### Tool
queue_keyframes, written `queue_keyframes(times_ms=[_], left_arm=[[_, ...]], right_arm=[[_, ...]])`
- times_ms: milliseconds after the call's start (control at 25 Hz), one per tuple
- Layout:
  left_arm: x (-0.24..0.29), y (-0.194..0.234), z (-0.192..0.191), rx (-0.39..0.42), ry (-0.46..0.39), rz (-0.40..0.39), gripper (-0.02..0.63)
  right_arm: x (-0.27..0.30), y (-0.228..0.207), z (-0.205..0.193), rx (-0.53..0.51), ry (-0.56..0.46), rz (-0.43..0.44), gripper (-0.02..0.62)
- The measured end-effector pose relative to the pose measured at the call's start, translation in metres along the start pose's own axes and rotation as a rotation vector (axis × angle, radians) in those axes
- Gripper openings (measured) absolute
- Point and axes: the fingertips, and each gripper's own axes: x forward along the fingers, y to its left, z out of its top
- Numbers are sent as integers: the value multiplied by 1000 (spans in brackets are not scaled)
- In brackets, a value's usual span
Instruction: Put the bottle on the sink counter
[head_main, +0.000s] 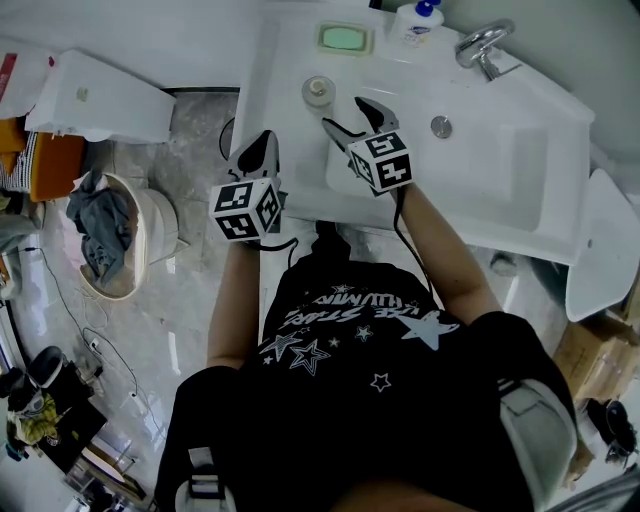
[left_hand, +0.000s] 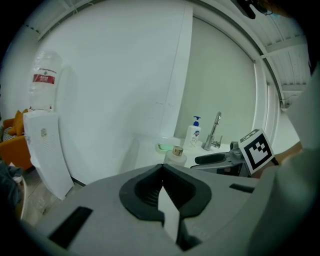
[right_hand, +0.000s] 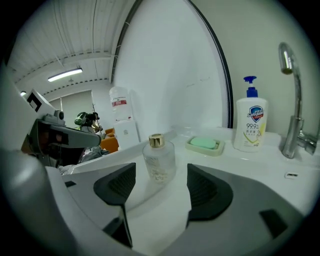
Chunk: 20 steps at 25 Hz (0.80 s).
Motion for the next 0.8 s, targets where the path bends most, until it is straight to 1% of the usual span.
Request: queue_keyframes(times_ms=[120, 160, 200, 240, 280, 320, 440, 480, 560, 800], left_arm=[[-11, -17, 0, 3, -17, 0, 8], [-15, -23, 1, 5, -24, 0, 8], [-19, -29, 1, 7, -29, 2, 8], [-22, -34, 1, 9, -34, 4, 8], [-26, -39, 2, 11, -38, 6, 8], [-30, -44, 2, 12, -43, 9, 8], [-44, -57, 0, 15, -57, 16, 8], [-48, -61, -1, 15, -61, 18, 7], [-58, -71, -4, 15, -69, 21, 8], [-90, -94, -15, 14, -91, 35, 8]], right_arm=[[-19, 3, 5, -16, -23, 13, 322], [-26, 3, 7, -22, -27, 12, 313], [-33, 3, 8, -28, -29, 5, 258], [-39, 2, 8, -36, -32, -5, 153], [-46, 1, 9, -43, -35, -13, 132], [-52, 2, 10, -48, -39, -17, 127], [-69, 4, 11, -50, -54, -26, 40], [-75, 6, 11, -52, -59, -30, 25], [-88, 9, 10, -59, -72, -30, 14], [-126, 27, 7, -91, -92, -10, 6]])
